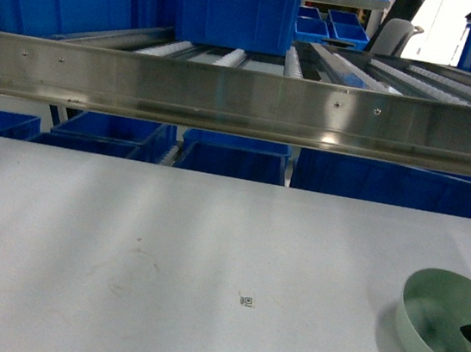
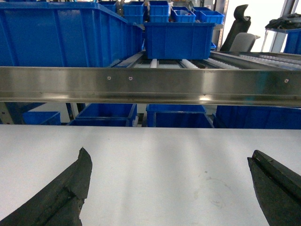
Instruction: Place green bowl on second shelf with right arm
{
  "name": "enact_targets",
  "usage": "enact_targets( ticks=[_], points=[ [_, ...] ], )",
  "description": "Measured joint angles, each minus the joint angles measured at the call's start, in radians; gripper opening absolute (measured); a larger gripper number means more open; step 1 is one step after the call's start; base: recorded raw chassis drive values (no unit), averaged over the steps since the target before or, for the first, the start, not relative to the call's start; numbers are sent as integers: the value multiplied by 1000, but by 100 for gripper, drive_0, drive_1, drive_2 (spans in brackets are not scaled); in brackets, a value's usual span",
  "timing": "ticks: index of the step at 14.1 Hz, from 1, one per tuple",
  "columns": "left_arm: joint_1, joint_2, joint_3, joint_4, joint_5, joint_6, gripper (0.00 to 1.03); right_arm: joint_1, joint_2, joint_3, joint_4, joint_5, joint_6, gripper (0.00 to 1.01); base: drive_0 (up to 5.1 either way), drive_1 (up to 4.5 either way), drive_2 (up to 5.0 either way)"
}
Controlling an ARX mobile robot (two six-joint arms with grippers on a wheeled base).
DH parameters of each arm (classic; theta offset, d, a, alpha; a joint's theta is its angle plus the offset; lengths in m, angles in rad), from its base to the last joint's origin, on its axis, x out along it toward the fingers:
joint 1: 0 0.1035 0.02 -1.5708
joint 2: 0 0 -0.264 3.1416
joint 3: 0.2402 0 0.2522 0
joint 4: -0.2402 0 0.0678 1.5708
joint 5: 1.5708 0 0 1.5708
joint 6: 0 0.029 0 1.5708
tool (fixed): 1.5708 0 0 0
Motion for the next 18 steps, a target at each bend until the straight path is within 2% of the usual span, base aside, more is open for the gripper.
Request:
enact_targets(
  ticks=[1, 7, 8, 9, 11, 14, 15, 18],
  points=[
    [0, 0, 0, 0, 0, 0, 98, -7, 6, -2, 2, -10, 3, 92, 0, 0, 0],
    [0, 0, 0, 0, 0, 0, 98, -25, 14, -11, 3, -24, 6, 21, 0, 0, 0],
    [0, 0, 0, 0, 0, 0, 98, -25, 10, -15, 6, -41, 9, 9, 0, 0, 0],
    [0, 0, 0, 0, 0, 0, 98, -25, -7, -24, 6, -56, 19, 2, 0, 0, 0],
    [0, 0, 0, 0, 0, 0, 98, -24, -22, -43, 31, -50, 32, 2, 0, 0, 0],
    [0, 0, 0, 0, 0, 0, 98, -24, -64, -113, 105, -45, 77, 2, 0, 0, 0],
    [0, 0, 0, 0, 0, 0, 98, -21, -102, -158, 156, -45, 99, 2, 0, 0, 0],
    [0, 0, 0, 0, 0, 0, 98, 26, -301, -235, 255, -59, 198, 2, 0, 0, 0]
  ],
)
